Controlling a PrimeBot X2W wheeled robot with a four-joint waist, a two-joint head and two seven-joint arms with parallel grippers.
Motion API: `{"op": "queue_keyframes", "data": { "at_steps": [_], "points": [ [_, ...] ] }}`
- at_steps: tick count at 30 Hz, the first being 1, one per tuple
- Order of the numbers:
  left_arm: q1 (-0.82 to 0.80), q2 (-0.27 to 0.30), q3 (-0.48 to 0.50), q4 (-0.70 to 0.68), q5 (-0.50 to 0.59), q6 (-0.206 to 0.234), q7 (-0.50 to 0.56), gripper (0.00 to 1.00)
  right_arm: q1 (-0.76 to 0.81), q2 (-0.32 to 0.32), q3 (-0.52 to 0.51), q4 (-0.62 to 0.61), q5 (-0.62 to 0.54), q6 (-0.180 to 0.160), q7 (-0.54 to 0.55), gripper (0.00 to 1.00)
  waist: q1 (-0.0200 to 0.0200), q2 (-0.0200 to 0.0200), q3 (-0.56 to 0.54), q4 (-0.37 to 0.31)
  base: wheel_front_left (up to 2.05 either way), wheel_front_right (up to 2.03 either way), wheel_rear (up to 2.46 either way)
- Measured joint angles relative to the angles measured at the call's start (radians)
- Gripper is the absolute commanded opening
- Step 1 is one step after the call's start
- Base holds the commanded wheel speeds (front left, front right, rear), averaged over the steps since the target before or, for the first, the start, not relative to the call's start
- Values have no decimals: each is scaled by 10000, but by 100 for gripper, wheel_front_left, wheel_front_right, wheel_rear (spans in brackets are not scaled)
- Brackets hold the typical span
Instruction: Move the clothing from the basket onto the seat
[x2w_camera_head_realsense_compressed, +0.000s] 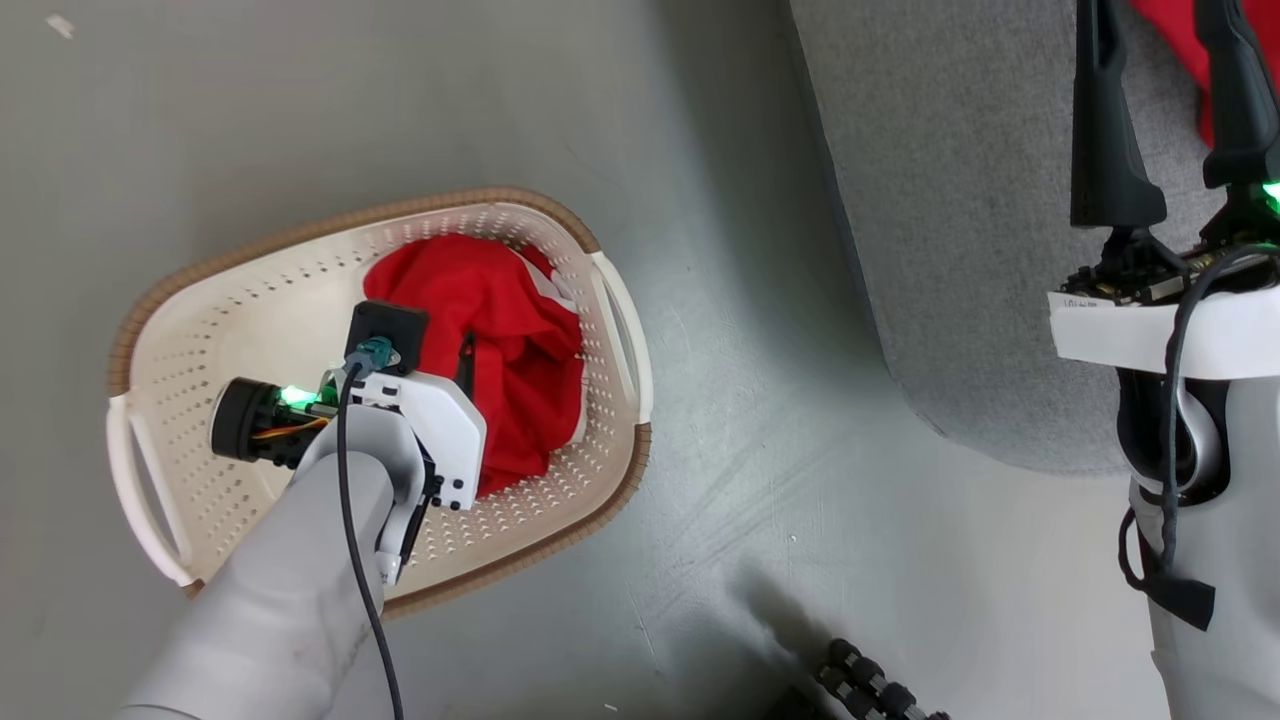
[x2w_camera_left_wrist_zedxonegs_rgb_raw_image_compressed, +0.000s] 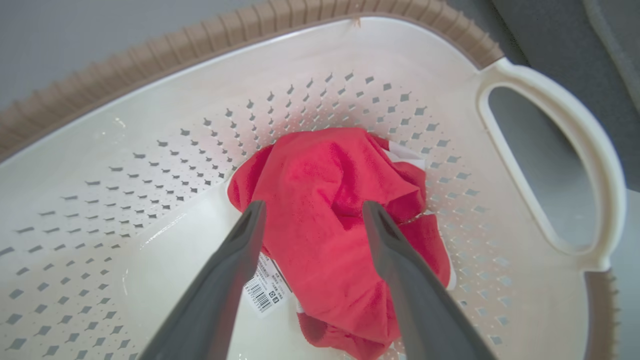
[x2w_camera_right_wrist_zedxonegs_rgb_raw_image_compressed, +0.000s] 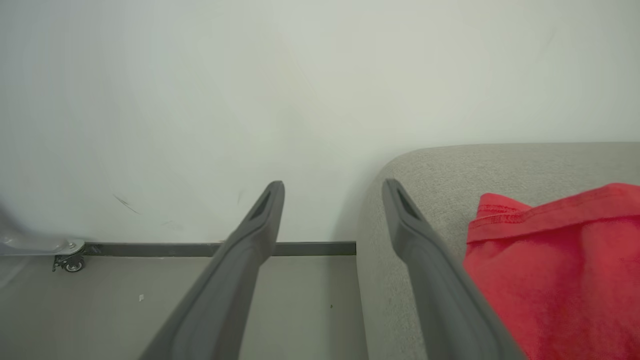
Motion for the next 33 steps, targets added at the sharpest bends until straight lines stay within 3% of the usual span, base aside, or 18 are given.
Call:
{"op": "queue_keyframes", "data": {
  "at_steps": [28,29,30,33],
  "points": [
    [-816,368,251,1546,105,178,-412,100,-1079,2,286,368,617,0,-38,100,0,0,1330,-871,0,0,0],
    [-816,334,230,1593,105,174,-412,79,-1107,2,286,401,617,0,-44,100,0,0,1334,-871,0,0,0],
    [-816,301,209,1634,107,163,-416,45,-1144,2,290,422,619,0,-44,100,0,0,1332,-870,0,0,0],
    [-816,251,144,1689,109,44,-454,6,-1221,2,290,449,669,0,-44,100,0,0,1311,-859,0,0,0]
  ]
}}
